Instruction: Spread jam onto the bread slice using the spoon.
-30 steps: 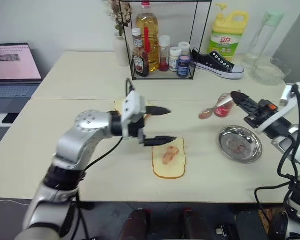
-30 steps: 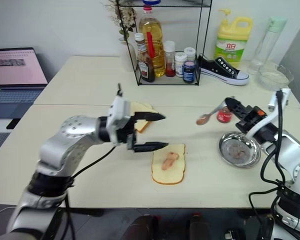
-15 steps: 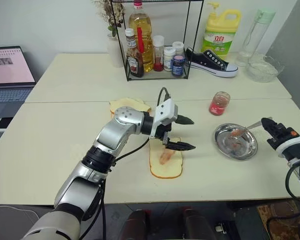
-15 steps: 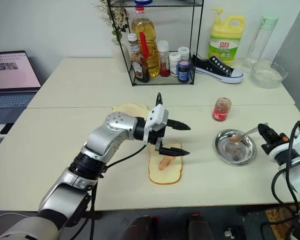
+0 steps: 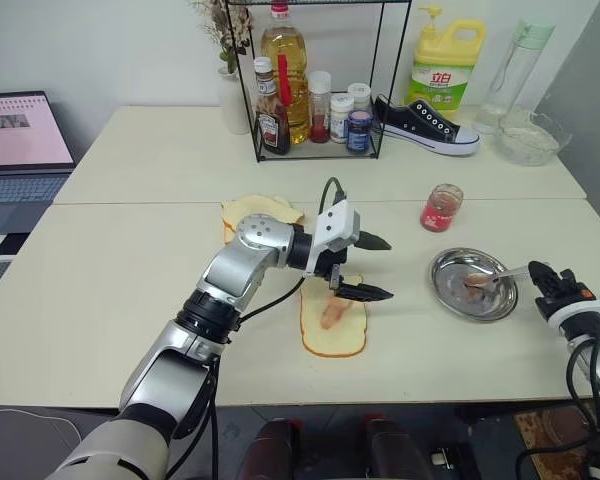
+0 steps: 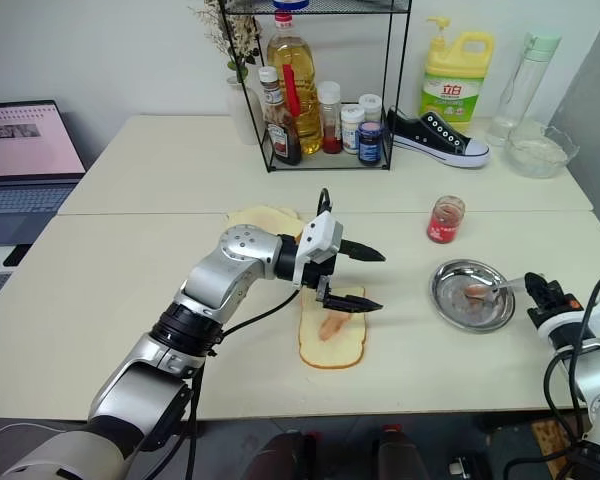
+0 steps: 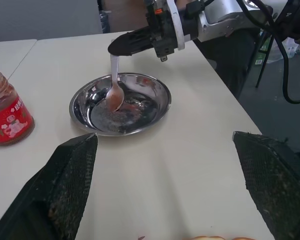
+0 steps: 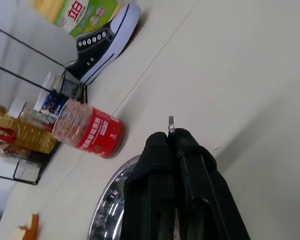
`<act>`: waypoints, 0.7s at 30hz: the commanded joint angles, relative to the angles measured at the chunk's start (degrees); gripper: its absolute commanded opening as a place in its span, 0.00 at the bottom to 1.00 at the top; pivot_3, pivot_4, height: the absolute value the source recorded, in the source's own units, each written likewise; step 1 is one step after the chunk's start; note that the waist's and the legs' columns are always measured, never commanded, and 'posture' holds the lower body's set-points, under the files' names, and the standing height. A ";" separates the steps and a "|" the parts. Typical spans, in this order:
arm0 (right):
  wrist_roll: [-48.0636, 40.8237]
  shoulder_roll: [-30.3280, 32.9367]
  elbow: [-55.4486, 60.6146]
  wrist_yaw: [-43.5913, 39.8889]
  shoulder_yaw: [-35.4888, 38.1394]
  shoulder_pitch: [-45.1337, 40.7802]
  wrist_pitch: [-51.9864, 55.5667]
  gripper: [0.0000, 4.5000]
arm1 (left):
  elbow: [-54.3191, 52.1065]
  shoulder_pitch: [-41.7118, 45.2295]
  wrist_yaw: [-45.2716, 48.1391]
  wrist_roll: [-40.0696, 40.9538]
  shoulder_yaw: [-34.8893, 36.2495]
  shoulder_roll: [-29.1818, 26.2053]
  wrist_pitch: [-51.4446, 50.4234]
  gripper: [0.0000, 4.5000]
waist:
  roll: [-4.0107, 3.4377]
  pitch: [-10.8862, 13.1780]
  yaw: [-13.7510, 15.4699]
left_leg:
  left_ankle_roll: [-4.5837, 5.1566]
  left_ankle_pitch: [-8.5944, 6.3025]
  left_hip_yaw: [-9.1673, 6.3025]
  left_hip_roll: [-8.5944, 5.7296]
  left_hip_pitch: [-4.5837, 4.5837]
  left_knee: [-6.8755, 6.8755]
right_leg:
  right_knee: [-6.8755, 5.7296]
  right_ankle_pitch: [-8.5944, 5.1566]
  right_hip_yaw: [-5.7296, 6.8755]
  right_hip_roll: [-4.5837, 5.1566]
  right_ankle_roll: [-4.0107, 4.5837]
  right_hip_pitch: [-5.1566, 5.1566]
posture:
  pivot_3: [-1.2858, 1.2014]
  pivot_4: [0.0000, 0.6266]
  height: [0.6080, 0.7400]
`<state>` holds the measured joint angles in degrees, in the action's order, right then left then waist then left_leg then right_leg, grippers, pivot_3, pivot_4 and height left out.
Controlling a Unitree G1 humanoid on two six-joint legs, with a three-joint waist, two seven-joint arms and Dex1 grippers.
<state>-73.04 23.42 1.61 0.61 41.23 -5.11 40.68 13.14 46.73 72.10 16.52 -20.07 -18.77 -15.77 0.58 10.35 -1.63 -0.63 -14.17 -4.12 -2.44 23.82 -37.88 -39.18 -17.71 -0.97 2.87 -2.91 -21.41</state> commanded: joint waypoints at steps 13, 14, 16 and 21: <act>-2.93 0.22 -4.20 -2.64 3.06 -0.42 -0.40 0.56 | -1.11 1.22 -0.52 0.32 2.71 1.58 2.57 1.00 | -0.04 -0.02 -0.01 | 0.00 0.00 0.01 0.00 0.00 0.00 | -0.01 0.00 -0.01 0.00 0.01 -0.01 | 0.52 0.24 1.00; -3.11 0.42 -4.01 -2.60 3.19 -0.31 -0.21 0.64 | -1.18 1.17 -0.49 0.30 2.79 1.55 2.56 1.00 | -0.04 -0.02 -0.01 | 0.00 0.00 0.01 0.00 0.00 0.00 | -0.01 0.00 -0.01 0.00 0.00 -0.01 | 0.52 0.24 1.00; -3.86 0.83 -3.28 -2.19 3.61 0.08 0.26 0.80 | -1.47 1.03 -0.37 0.33 3.02 1.31 2.45 1.00 | -0.04 -0.02 -0.01 | 0.00 0.00 0.01 0.00 0.00 0.00 | -0.01 0.00 0.00 0.00 0.01 -0.01 | 0.52 0.24 1.00; -5.04 7.32 0.09 -3.70 6.22 4.95 4.23 1.00 | -3.16 0.50 1.50 1.39 4.81 -3.18 -1.02 1.00 | -0.10 -0.04 -0.01 | 0.00 0.00 0.01 -0.01 0.01 0.01 | -0.01 0.00 -0.02 0.00 0.01 -0.01 | 0.52 0.24 1.00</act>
<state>-77.04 27.53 -1.78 -1.38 44.39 -1.39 43.67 12.24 46.76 72.60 16.77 -17.90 -20.27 -15.60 0.48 10.31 -1.64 -0.62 -14.17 -4.10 -2.44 23.84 -37.87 -39.19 -17.71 -0.98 2.87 -2.90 -21.43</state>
